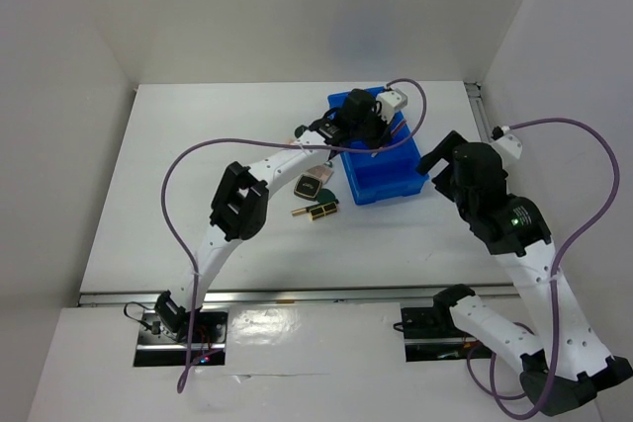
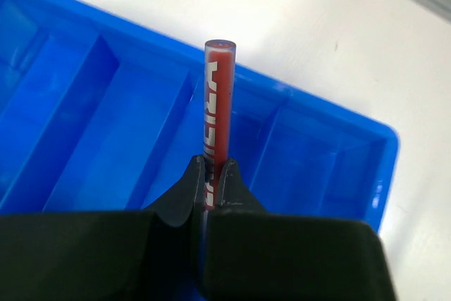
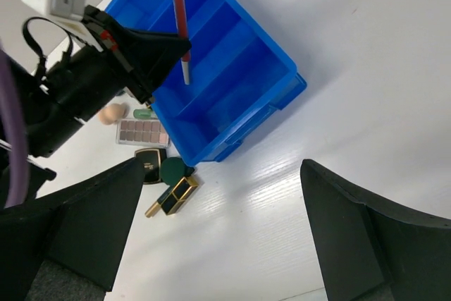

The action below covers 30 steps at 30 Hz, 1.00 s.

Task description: Organize the makeup

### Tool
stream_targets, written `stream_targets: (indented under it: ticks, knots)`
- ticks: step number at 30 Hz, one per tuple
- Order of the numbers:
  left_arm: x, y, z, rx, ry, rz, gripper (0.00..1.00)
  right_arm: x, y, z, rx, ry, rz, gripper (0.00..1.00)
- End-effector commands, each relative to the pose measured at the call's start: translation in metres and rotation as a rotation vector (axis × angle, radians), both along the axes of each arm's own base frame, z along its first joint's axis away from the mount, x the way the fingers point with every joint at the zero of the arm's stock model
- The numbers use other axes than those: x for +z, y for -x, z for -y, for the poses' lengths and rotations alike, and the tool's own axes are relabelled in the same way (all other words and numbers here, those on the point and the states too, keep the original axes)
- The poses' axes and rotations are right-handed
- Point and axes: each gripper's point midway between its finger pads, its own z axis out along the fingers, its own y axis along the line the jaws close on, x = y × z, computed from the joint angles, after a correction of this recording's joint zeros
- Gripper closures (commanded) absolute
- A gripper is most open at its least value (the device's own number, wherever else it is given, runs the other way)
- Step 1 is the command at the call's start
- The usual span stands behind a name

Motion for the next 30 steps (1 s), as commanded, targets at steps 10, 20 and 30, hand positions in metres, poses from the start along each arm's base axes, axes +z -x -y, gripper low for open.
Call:
stream_targets:
  ticks: [10, 20, 30]
  knots:
    - [-0.017, -0.030, -0.010, 0.111, -0.014, 0.082, 1.00, -0.001, 0.014, 0.017, -0.059, 0.018, 0.013, 0.01]
    - [-0.031, -0.023, -0.015, 0.114, -0.046, 0.041, 0.67, -0.003, 0.009, 0.013, -0.051, 0.011, 0.015, 0.01]
    - [0.021, 0.004, -0.017, 0.073, -0.054, 0.076, 0.26, 0.002, -0.005, 0.002, 0.035, 0.054, 0.050, 0.01]
